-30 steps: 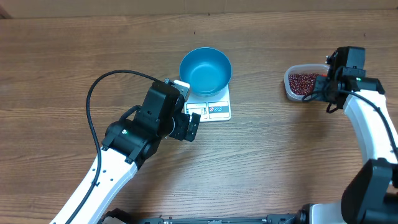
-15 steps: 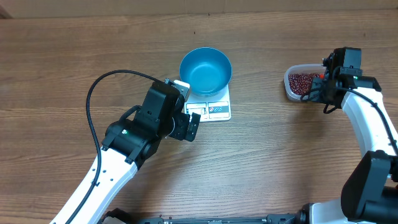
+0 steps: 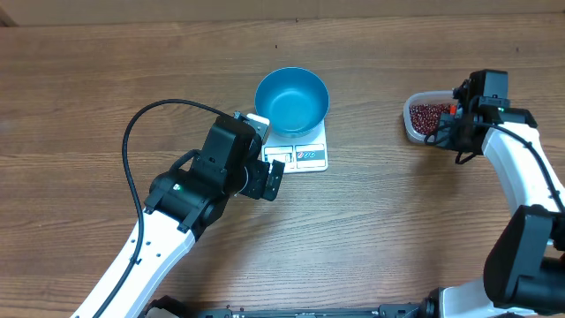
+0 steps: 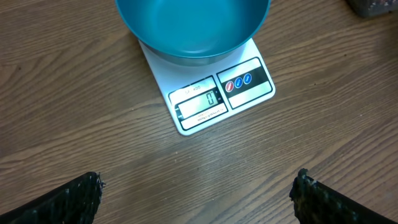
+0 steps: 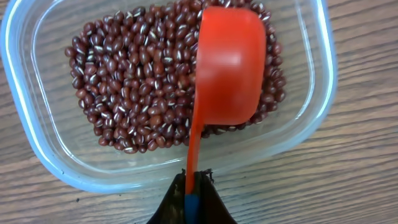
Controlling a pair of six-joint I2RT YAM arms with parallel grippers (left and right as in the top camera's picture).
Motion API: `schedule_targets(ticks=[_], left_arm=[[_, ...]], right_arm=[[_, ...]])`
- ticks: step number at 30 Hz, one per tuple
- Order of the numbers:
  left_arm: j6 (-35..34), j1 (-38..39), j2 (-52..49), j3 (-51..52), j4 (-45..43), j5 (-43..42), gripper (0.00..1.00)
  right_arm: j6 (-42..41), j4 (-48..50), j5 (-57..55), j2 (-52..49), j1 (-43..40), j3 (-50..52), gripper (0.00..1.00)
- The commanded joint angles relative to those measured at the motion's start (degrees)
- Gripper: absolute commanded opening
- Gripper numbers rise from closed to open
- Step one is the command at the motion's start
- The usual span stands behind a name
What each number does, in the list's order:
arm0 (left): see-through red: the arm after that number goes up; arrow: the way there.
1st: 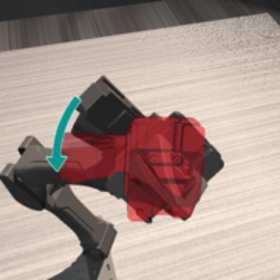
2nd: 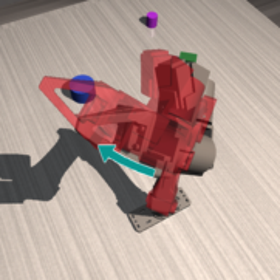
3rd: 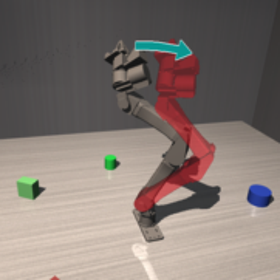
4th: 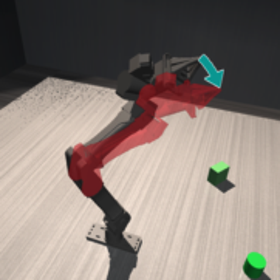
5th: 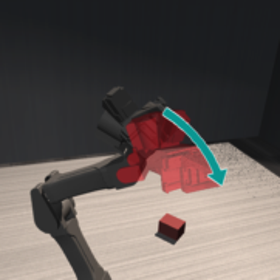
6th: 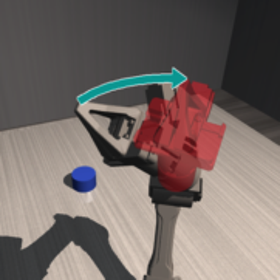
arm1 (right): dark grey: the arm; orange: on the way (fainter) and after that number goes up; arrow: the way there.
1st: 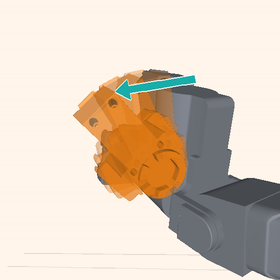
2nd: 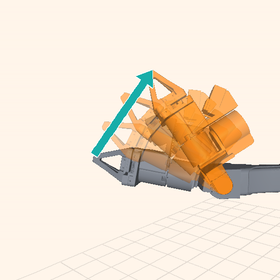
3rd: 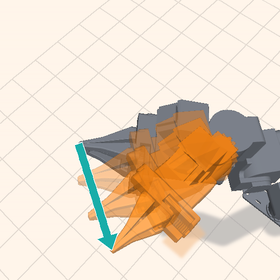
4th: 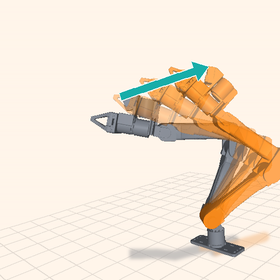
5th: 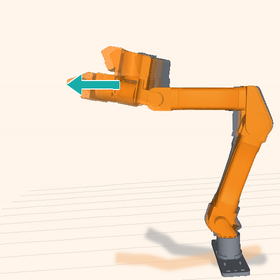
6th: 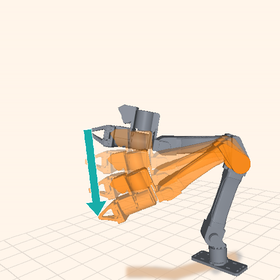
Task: Scoop item into bowl and weigh 150g on scale
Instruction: 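Lower the red cup into the beans with the right gripper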
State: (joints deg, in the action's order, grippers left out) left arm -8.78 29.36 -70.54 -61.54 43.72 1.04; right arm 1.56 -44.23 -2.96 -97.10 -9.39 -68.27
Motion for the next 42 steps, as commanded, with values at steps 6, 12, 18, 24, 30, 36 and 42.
schedule_targets(ticks=[6, 12, 18, 24, 30, 36, 42], left_arm=[[1.09, -0.09, -0.07, -1.38, -0.22, -0.61, 1.00], [1.07, -0.09, -0.07, -1.38, -0.22, -0.61, 0.99], [1.09, -0.09, -0.07, -1.36, -0.22, -0.61, 1.00], [1.09, -0.09, -0.07, -1.36, -0.22, -0.61, 1.00], [1.09, -0.09, -0.07, -1.36, -0.22, -0.61, 1.00], [1.07, -0.09, -0.07, -1.38, -0.22, -0.61, 1.00], [1.09, -0.09, -0.07, -1.36, -0.22, -0.61, 1.00]], right_arm=[[0.46, -0.15, 2.08, -0.96, -0.35, 0.79, 0.04], [0.44, -0.24, 2.27, -0.96, -0.35, 0.79, 0.04], [0.44, -0.26, 2.25, -0.96, -0.35, 0.79, 0.04], [0.44, -0.22, 2.23, -0.96, -0.35, 0.76, 0.07], [0.44, 0.48, 1.53, -0.96, -0.35, 0.76, 0.13], [0.44, 1.99, 1.49, -0.96, -0.35, 0.68, 0.13], [0.44, 2.40, 0.02, -0.92, -0.39, -0.37, 0.13]])
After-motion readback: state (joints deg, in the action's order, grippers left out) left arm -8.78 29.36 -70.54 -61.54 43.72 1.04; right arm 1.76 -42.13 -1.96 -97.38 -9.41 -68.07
